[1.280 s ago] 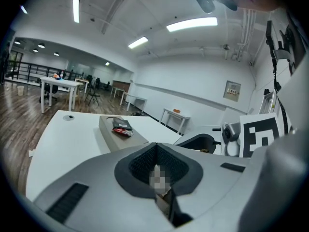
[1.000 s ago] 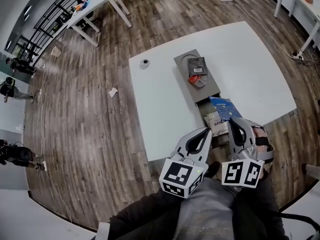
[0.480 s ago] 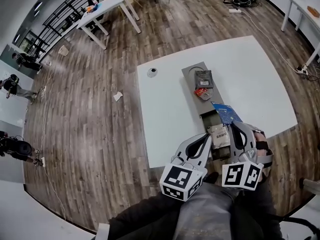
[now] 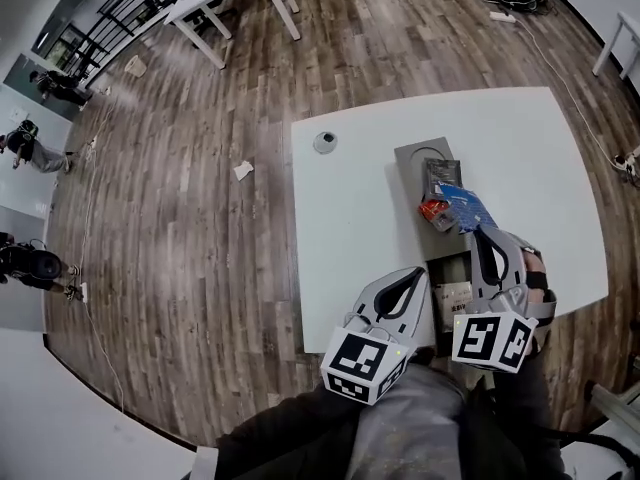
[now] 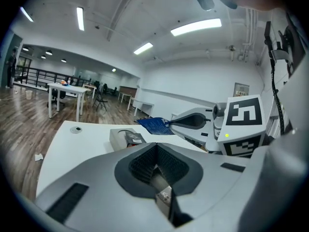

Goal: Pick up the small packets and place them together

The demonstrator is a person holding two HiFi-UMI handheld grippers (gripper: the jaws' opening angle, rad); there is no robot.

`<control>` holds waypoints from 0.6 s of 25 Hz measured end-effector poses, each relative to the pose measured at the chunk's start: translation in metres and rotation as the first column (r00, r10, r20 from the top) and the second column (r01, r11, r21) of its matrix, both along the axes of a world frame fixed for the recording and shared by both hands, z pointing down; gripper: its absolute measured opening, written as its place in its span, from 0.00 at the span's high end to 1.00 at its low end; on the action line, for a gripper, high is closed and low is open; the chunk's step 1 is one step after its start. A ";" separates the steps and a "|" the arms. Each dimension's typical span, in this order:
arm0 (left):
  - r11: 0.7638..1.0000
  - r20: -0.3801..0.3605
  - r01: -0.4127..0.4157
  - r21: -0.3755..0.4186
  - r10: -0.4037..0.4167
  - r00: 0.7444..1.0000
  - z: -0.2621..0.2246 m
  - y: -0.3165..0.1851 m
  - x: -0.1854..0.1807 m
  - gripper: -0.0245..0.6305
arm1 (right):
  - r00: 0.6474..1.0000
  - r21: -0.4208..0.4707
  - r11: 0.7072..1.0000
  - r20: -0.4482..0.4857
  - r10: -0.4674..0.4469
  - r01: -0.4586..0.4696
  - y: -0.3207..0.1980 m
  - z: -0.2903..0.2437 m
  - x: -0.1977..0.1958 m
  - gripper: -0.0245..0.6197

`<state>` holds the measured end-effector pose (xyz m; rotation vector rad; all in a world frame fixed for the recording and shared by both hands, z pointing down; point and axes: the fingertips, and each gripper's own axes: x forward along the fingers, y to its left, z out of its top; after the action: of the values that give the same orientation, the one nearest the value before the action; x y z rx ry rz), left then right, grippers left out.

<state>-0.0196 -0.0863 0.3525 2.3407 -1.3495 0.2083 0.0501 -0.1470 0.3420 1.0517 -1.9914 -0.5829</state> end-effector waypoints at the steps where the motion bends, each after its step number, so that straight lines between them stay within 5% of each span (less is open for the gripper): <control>1: 1.000 -0.002 0.011 -0.007 -0.011 1.000 0.002 -0.005 -0.005 0.96 | 1.000 0.000 1.000 -0.003 -0.002 0.002 -0.009 0.000 -0.004 0.94; 9: 0.989 -0.020 0.126 -0.073 -0.128 0.992 0.026 -0.035 -0.049 0.96 | 0.996 -0.044 0.999 -0.082 -0.034 0.030 -0.064 0.031 -0.027 0.94; 15: 0.984 -0.032 0.143 -0.106 -0.147 0.989 0.039 -0.040 -0.062 0.96 | 0.991 -0.123 0.990 -0.105 -0.083 0.070 -0.060 0.059 -0.048 0.94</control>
<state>-0.0819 -0.1261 0.3913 2.1410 -1.4472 0.1816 0.0016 -0.2067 0.4010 0.8563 -1.9513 -0.5436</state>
